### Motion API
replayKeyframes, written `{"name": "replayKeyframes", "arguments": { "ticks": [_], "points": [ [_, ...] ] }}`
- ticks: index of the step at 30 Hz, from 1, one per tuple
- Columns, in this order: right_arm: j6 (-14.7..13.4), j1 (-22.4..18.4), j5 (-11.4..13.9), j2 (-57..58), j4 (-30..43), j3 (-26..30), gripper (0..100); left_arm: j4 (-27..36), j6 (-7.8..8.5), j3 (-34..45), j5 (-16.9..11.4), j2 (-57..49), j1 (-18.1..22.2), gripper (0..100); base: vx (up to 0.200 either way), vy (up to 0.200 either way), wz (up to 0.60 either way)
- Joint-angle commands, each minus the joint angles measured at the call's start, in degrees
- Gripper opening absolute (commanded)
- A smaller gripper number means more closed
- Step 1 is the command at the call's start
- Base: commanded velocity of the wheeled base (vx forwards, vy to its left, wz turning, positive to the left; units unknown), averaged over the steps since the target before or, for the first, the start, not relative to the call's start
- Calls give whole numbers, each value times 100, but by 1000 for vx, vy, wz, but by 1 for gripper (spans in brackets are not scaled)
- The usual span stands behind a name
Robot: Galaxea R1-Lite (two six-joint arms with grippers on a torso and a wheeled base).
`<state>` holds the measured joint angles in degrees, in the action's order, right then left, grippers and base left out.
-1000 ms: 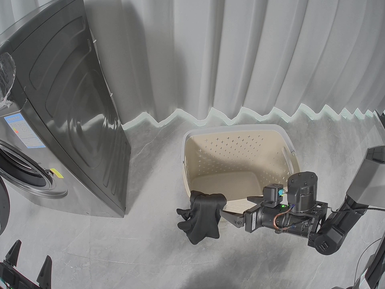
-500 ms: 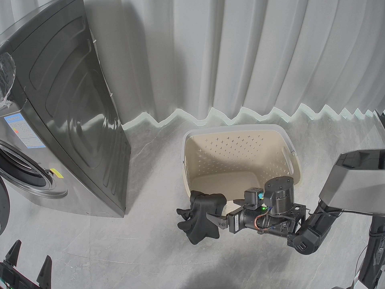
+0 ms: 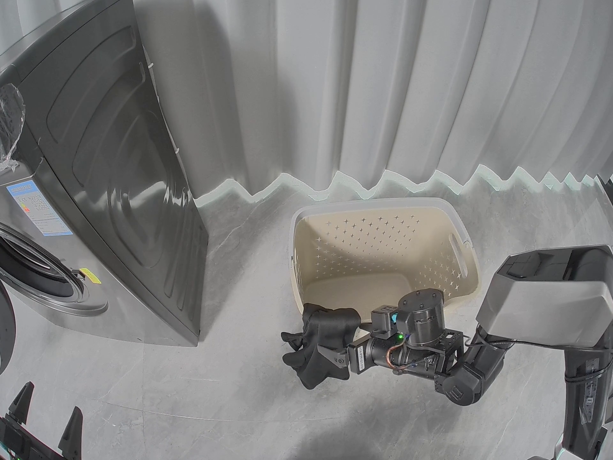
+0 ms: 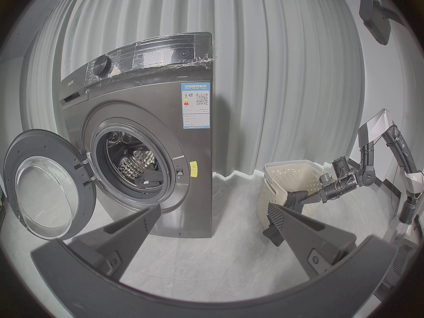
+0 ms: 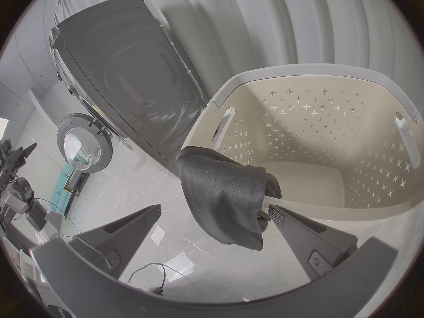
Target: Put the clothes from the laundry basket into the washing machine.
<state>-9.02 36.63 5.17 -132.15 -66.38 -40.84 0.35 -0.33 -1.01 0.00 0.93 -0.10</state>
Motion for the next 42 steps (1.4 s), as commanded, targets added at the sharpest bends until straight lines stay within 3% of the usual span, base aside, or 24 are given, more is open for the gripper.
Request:
{"name": "replayKeyframes", "arguments": {
  "ticks": [1, 7, 8, 20, 27, 34, 35, 42],
  "points": [
    [6, 2, 2, -118, 2, -170, 100, 0, -2, 84, 0, -93, 1, 100, 0, 0, 0],
    [6, 2, -7, -206, 2, -346, 100, 0, -11, 84, 0, -84, 1, 100, 0, 0, 0],
    [6, 2, -7, -215, 2, -355, 0, 0, -11, 84, 0, -93, 1, 100, 0, 0, 0],
    [-3, -69, -42, -13, -16, -249, 0, 0, -11, 84, 0, -93, 1, 100, 0, 0, 0],
    [-3, -69, -95, 1015, 11, 559, 0, 0, -2, 92, 0, -84, 1, 100, 0, 0, 0],
    [-21, -165, -104, 875, -16, 656, 0, 0, 7, 84, 0, -93, 1, 100, 0, 0, 0],
    [-21, -156, -113, 681, -51, 603, 100, 0, 7, 92, 0, -93, 1, 100, 0, 0, 0],
    [6, -156, -121, 128, -393, 392, 100, 0, -2, 84, 0, -84, 1, 100, 0, 0, 0]
  ]
}}
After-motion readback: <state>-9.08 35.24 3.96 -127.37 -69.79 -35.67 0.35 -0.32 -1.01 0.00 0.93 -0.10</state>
